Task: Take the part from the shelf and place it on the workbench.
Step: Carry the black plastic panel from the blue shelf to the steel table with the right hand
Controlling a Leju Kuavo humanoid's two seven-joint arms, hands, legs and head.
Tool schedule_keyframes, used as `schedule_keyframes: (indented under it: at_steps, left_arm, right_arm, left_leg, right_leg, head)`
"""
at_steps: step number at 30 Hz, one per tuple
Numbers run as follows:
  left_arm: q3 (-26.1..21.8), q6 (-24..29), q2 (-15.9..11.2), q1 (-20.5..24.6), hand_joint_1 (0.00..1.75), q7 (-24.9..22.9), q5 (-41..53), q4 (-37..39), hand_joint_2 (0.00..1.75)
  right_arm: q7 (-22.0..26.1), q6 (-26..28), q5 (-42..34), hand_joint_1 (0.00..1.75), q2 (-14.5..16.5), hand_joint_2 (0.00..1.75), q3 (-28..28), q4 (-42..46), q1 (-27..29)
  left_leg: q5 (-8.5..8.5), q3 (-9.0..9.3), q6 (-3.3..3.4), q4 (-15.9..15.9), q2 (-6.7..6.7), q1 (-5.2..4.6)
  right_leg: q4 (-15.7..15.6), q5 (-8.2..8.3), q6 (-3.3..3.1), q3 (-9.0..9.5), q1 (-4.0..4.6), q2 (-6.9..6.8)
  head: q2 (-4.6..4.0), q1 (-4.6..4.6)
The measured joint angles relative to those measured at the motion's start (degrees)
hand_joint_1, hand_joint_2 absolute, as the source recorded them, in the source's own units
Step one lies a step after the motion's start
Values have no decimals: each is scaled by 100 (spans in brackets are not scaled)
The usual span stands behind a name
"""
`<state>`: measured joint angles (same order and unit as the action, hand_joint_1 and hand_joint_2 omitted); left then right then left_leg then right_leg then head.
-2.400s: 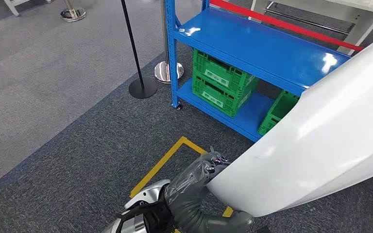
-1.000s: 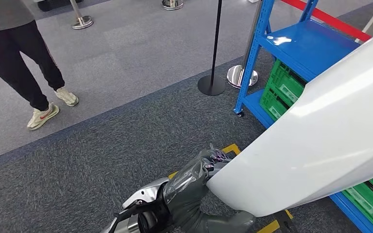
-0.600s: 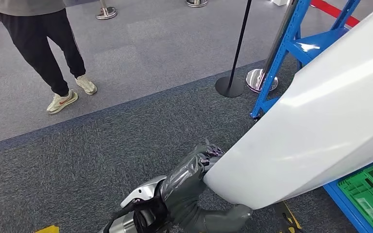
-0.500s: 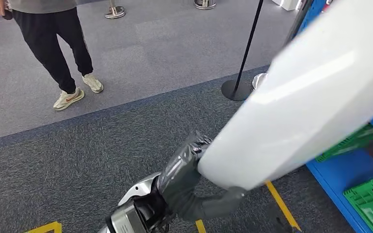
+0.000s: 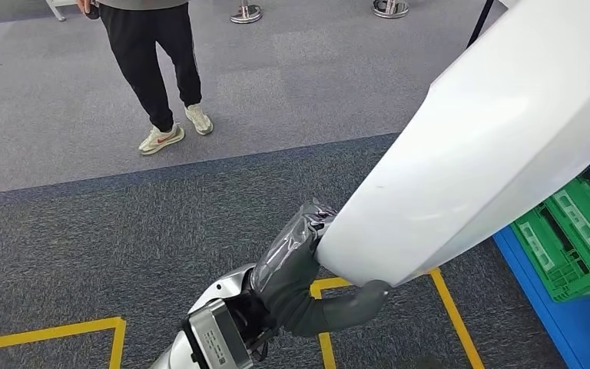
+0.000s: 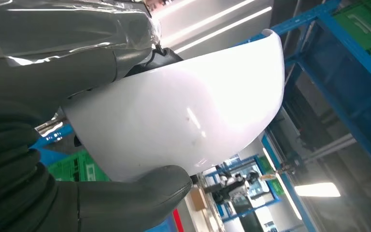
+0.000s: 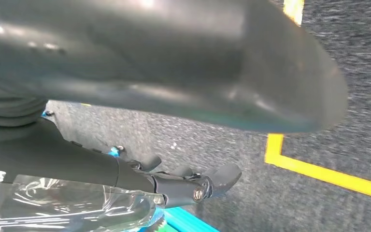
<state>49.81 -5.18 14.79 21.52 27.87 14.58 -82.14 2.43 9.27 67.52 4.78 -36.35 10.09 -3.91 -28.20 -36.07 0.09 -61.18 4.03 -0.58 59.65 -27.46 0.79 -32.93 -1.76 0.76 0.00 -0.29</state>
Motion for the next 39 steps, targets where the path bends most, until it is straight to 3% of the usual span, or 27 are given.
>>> schedule_keyframes:
  at_steps: [2,3,4,5,7,8,10,11,13,15,17,19,20,21,22,24,26,28,30,32,33,35,36,37,39]
  left_arm:
    - [-7,-1,1,15,175,-7,0,1,175]
    - [-8,-1,1,18,175,-7,0,5,175]
    - [-9,-1,-1,19,175,-7,0,12,175]
    - [-10,-1,-1,20,175,-8,0,19,175]
    - [-8,-1,5,36,175,-9,-1,26,175]
    - [-6,-2,15,53,175,-9,-1,26,175]
    - [-2,-2,42,95,175,-9,-1,30,175]
    - [-2,-3,50,109,175,-9,-2,36,175]
    - [-6,-9,62,117,175,-8,-8,52,175]
    - [-8,-22,88,136,175,3,-19,69,175]
    - [-5,-43,116,158,175,16,-27,95,175]
    - [-3,-90,124,159,175,26,-30,138,175]
    - [-1,-119,119,157,175,35,-33,159,175]
    - [3,-154,114,156,175,52,-39,175,175]
    - [13,-184,110,155,175,72,-45,185,175]
    - [40,-230,102,157,175,113,-61,197,175]
    - [74,-259,96,159,175,144,-71,210,175]
    - [97,-289,95,160,175,162,-76,234,175]
    - [108,-313,98,173,175,166,-84,258,175]
    - [132,-326,120,204,175,166,-102,281,175]
    - [151,-330,133,219,175,163,-115,298,175]
    - [184,-345,152,240,175,149,-136,342,175]
    - [195,-356,163,251,175,139,-142,364,175]
    - [203,-368,178,268,175,131,-145,384,175]
    - [215,-391,218,329,175,121,-156,406,175]
  right_arm:
    - [2,0,-1,0,-9,0,-1,3,35]
    - [3,-1,-3,0,-13,0,-3,3,54]
    - [8,-1,-9,0,-16,0,-4,4,65]
    - [16,-2,-18,0,-18,0,-6,5,69]
    - [52,-2,-39,0,-15,0,-7,8,64]
    - [73,-2,-47,0,-12,0,-7,9,63]
    - [109,-4,-63,0,-10,0,-13,10,73]
    - [117,-8,-75,0,-10,0,-19,10,81]
    - [125,-24,-107,0,-12,0,-37,12,88]
    - [127,-41,-131,0,-11,0,-58,17,91]
    - [120,-49,-149,0,-36,0,-83,20,122]
    - [75,-56,-170,0,-79,0,-117,21,169]
    - [52,-60,-181,0,-95,0,-134,21,183]
    - [33,-69,-198,0,-108,0,-154,22,188]
    - [25,-81,-217,0,-122,0,-173,23,186]
    - [5,-124,-258,0,-141,0,-214,26,177]
    - [-45,-170,-292,0,-141,0,-263,24,179]
    - [-107,-184,-307,0,-114,0,-309,24,167]
    - [-156,-170,-311,0,-78,0,-346,27,132]
    - [-212,-155,-315,0,-54,0,-375,30,124]
    - [-239,-149,-319,0,-42,0,-390,30,130]
    - [-291,-142,-330,0,-22,0,-417,30,124]
    - [-307,-140,-336,0,-8,0,-427,29,109]
    - [-320,-140,-341,0,11,0,-436,30,89]
    - [-333,-140,-346,0,60,0,-446,30,56]
  left_leg:
    - [-343,-356,-40,-708,-289,11]
    - [-481,-557,-48,-1090,-333,21]
    - [-536,-690,-48,-1334,-347,24]
    - [-487,-714,-40,-1366,-351,23]
    - [-150,-399,8,-758,-444,-2]
    - [1,-165,44,-324,-611,-40]
    - [135,137,110,226,-867,-123]
    - [120,171,127,296,-902,-154]
    - [145,198,168,346,-745,-150]
    - [198,266,225,424,-591,-100]
    - [229,298,262,453,-426,-68]
    - [232,300,272,449,-239,-64]
    - [230,304,270,445,-145,-61]
    - [225,310,263,437,-55,-55]
    - [212,313,244,416,30,-43]
    - [160,271,178,326,178,-28]
    - [121,191,113,240,305,-21]
    - [117,143,76,217,396,-1]
    - [12,55,37,63,199,1]
    - [-294,-241,-6,-516,-165,-1]
    - [-461,-442,-19,-904,-274,8]
    - [-580,-701,-18,-1379,-345,16]
    - [-489,-668,-4,-1308,-356,14]
    - [-320,-515,22,-1023,-390,2]
    - [-14,-64,112,-217,-664,-77]
  right_leg:
    - [-1,-10,-42,0,19,-131]
    - [-1,-16,-48,-3,28,-208]
    - [-1,-22,-53,-4,34,-285]
    - [-1,-29,-55,-1,38,-358]
    - [-1,-47,-49,21,44,-487]
    - [-2,-58,-38,39,46,-541]
    - [-6,-83,3,64,55,-638]
    - [-13,-94,26,78,56,-693]
    - [-25,-123,81,122,46,-805]
    - [164,-258,130,75,32,-617]
    - [811,-562,164,-229,28,-263]
    - [1500,-758,190,-619,28,-131]
    - [1597,-710,195,-715,26,-120]
    - [1471,-562,197,-710,20,-112]
    - [1150,-339,203,-608,8,-80]
    - [408,10,230,-333,-44,149]
    - [78,84,218,-204,-63,307]
    - [66,68,149,-190,-44,218]
    - [57,70,80,-174,-39,115]
    - [51,59,34,-162,-19,-12]
    - [52,51,21,-161,-6,-89]
    - [53,35,3,-157,16,-254]
    - [53,27,-1,-148,24,-326]
    - [52,16,-1,-131,31,-395]
    - [49,-9,15,-82,44,-509]
  head:
    - [0,-64]
    - [0,-76]
    - [0,-82]
    - [0,-90]
    - [0,-104]
    - [0,-111]
    - [0,-118]
    - [0,-120]
    - [0,-127]
    - [-1,-109]
    - [-1,-51]
    - [0,8]
    - [0,25]
    - [0,36]
    - [0,41]
    - [0,66]
    - [0,74]
    - [0,54]
    - [0,9]
    - [0,-63]
    - [0,-95]
    - [0,-108]
    - [0,-115]
    - [0,-122]
    - [0,-135]
